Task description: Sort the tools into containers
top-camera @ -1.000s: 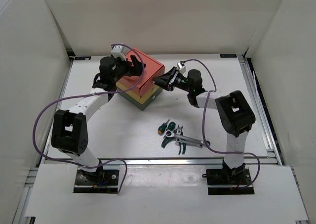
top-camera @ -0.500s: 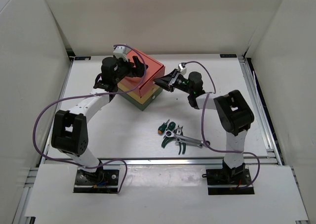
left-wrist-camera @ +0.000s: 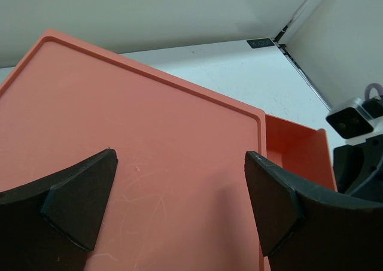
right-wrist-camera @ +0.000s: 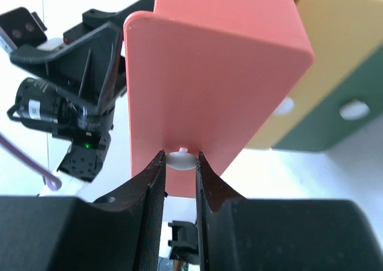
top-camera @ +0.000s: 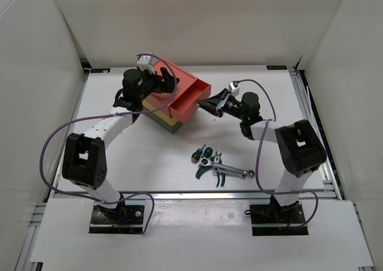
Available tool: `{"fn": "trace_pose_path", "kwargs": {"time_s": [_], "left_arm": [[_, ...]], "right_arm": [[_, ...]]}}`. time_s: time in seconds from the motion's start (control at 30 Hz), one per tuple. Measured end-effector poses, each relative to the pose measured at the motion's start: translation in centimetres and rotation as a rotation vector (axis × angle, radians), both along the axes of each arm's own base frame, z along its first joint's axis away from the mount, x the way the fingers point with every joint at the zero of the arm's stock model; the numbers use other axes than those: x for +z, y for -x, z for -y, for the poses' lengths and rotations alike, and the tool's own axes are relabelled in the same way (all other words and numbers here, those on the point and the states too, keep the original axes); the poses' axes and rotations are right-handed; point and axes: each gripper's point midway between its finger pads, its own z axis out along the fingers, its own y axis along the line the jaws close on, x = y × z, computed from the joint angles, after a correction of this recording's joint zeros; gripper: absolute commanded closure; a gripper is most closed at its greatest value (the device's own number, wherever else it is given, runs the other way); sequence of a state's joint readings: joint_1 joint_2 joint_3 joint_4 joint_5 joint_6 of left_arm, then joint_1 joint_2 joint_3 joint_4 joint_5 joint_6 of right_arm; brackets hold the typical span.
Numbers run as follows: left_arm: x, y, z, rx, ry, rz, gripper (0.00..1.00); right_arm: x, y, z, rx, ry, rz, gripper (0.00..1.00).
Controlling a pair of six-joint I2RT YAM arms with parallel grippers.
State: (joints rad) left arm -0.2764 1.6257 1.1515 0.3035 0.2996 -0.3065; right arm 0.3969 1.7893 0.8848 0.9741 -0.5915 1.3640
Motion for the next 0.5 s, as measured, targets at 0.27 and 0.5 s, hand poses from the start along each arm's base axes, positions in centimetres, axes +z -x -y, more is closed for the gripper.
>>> {"fn": "trace_pose_path", "kwargs": {"time_s": [0.27, 0.5], "left_arm": [[0.0, -0.1, -0.2, 0.006, 0.009, -0.005, 0.01], [0.0, -0.1, -0.3, 0.008, 0.013, -0.003, 0.01]], "right_arm": [[-1.2, 2.2, 3.1, -0.029, 0.064, -0.027, 1.0], [-2.9, 2.9, 4.6, -0.047, 0.124, -0.081, 0.95]]}}
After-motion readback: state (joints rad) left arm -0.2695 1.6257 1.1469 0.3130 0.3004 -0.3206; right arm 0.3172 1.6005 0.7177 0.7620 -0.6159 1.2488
